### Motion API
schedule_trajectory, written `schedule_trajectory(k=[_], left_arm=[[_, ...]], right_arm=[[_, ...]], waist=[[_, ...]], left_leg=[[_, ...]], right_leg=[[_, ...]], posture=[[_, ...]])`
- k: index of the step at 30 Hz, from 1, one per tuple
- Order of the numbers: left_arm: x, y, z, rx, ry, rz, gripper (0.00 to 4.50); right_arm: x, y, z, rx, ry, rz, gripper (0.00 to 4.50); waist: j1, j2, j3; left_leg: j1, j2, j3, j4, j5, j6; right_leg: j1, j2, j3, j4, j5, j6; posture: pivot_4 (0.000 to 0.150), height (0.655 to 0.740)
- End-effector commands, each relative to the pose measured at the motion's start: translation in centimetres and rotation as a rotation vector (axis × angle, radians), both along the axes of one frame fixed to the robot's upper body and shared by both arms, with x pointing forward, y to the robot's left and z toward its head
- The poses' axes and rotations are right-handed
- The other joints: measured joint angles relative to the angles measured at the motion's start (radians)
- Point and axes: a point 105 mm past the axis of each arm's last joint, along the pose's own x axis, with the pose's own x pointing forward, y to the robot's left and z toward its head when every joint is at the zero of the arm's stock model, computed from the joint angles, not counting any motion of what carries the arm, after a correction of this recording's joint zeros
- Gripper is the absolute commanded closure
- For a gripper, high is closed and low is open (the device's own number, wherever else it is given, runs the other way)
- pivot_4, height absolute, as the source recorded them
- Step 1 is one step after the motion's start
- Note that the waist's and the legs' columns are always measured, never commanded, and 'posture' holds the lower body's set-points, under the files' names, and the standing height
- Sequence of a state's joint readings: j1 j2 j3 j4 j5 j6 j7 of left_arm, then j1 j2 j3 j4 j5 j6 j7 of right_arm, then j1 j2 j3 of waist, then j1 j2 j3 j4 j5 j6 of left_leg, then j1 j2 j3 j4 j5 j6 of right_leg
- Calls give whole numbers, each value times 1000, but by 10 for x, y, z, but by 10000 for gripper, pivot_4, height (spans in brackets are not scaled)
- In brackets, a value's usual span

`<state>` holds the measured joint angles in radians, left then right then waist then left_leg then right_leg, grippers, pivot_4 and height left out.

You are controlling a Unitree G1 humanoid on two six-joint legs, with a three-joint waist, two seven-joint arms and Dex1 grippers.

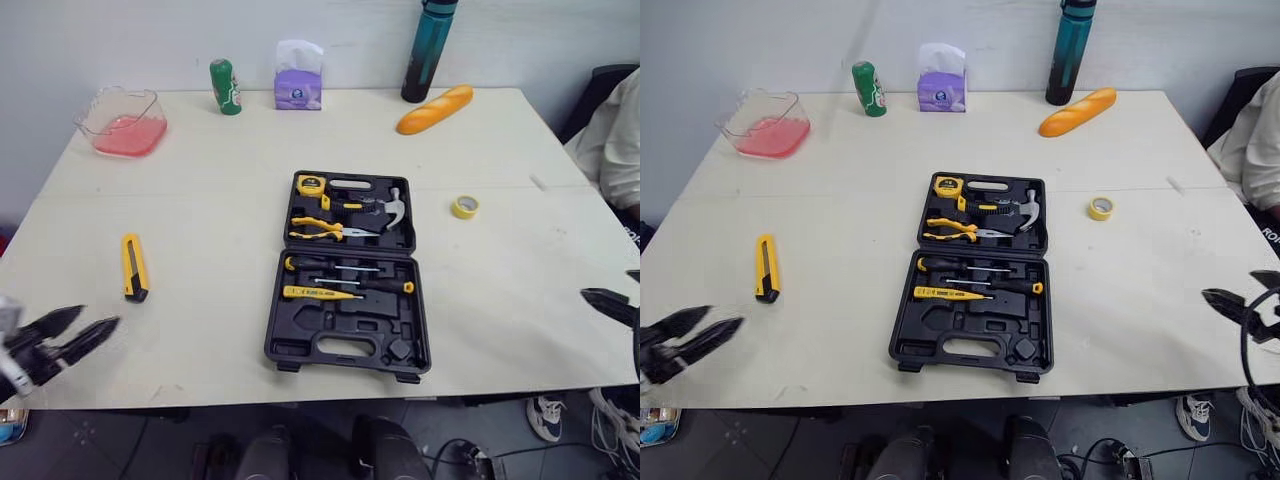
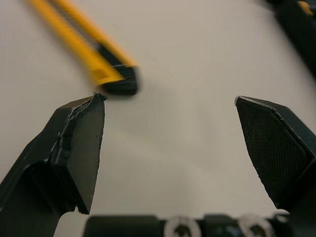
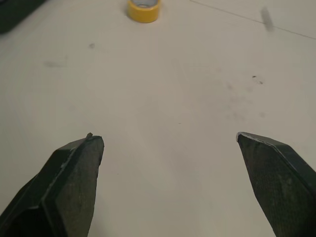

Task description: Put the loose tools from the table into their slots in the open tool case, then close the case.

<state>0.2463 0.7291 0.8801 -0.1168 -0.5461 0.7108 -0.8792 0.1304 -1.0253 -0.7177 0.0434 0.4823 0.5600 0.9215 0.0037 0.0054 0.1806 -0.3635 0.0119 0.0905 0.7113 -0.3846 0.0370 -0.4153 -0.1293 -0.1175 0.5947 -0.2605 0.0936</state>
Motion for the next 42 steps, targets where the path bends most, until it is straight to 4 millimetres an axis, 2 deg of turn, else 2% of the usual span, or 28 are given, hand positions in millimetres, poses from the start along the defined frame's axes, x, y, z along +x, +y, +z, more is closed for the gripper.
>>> schedule_trajectory(k=[1, 3, 6, 10, 13, 16, 20, 23, 29, 31, 34, 38, 40, 41, 42], left_arm=[[-15, 33, -2, -32, -8, 180, 771], [-16, 35, -5, -27, 7, 196, 771], [-11, 27, -7, 0, 26, 183, 771], [5, 19, -2, 28, 0, 219, 771], [25, -4, 12, -4, -72, 251, 771], [40, -14, 11, 8, -28, 339, 771], [55, -16, 4, 55, 65, 449, 771], [66, -21, 2, 14, 103, 496, 771], [87, -32, -12, -26, 205, 518, 771], [93, -34, -21, -34, 251, 528, 771], [94, -28, -33, 26, 315, 584, 771], [98, -43, -41, -11, 351, 546, 18616], [99, -44, -39, 4, 343, 535, 27636], [99, -44, -38, 13, 336, 534, 30805], [99, -41, -34, 17, 322, 541, 30929]], right_arm=[[7, -16, 7, -30, -57, -48, 0], [11, -15, 4, -37, -59, -43, 0], [18, -8, 9, -32, -77, -21, 0], [29, 21, 15, -36, -85, 85, 0], [37, 75, 27, 41, -134, 264, 0], [30, 145, 39, 140, -131, 518, 0], [4, 213, 44, 201, -54, 853, 0], [-2, 246, 50, 194, -65, 1006, 0], [7, 284, 55, 157, -121, 1132, 0], [10, 291, 55, 153, -131, 1149, 0], [13, 296, 53, 156, -136, 1157, 0], [17, 295, 48, 159, -137, 1144, 0], [19, 294, 47, 154, -141, 1129, 0], [20, 293, 47, 153, -143, 1125, 0], [20, 292, 47, 154, -145, 1121, 0]], waist=[[-3, 1, 1], [-5, 1, 1], [-5, 2, 1], [-5, 3, 1], [-5, 3, 1], [-4, 3, 1], [-3, 3, 2], [-3, -1, 2], [-1, -6, 1], [-1, -6, 1], [7, -6, 1], [9, -6, 1], [12, -5, 0], [14, -5, 0], [15, -5, 0]], left_leg=[[1, 0, 1, -1, 0, 0], [3, 0, 2, -3, 0, 0], [5, 0, 4, -10, 1, -2], [8, 0, 5, -13, 2, -4], [9, 0, 5, -13, 3, -4], [9, 0, 5, -13, 3, -5], [9, 0, 5, -14, 6, 0], [9, 0, 5, -13, 6, 0], [8, 0, 4, -13, 7, -1], [8, 0, 6, -13, 7, -1], [7, -1, 6, -12, 8, 0], [9, 0, 7, -12, 9, -1], [10, 0, 7, -12, 9, -1], [10, 0, 7, -12, 9, -2], [10, 0, 7, -13, 9, -2]], right_leg=[[0, 0, 1, 0, 0, 0], [0, 0, 1, 0, 0, -1], [0, 0, 3, -1, -1, -1], [0, 0, 4, 0, -1, -2], [0, 0, 5, 1, -1, -2], [0, 1, 5, 2, -1, -2], [0, 3, 5, 6, -1, -2], [1, 3, 4, 5, -1, -2], [0, 4, 3, 5, -1, -2], [0, 5, 3, 5, -1, -2], [0, 5, 2, 4, -1, -2], [0, 5, 3, 6, -1, -2], [1, 5, 4, 6, -1, -2], [1, 4, 4, 7, -1, -2], [1, 4, 4, 7, -1, -2]], posture=[[1500, 7394], [1500, 7394], [1500, 7394], [1500, 7394], [1500, 7394], [1500, 7394], [1500, 7394], [1500, 7394], [1500, 7394], [1500, 7394], [1500, 7394], [1500, 7394], [1500, 7394], [1500, 7394], [1500, 7394]])
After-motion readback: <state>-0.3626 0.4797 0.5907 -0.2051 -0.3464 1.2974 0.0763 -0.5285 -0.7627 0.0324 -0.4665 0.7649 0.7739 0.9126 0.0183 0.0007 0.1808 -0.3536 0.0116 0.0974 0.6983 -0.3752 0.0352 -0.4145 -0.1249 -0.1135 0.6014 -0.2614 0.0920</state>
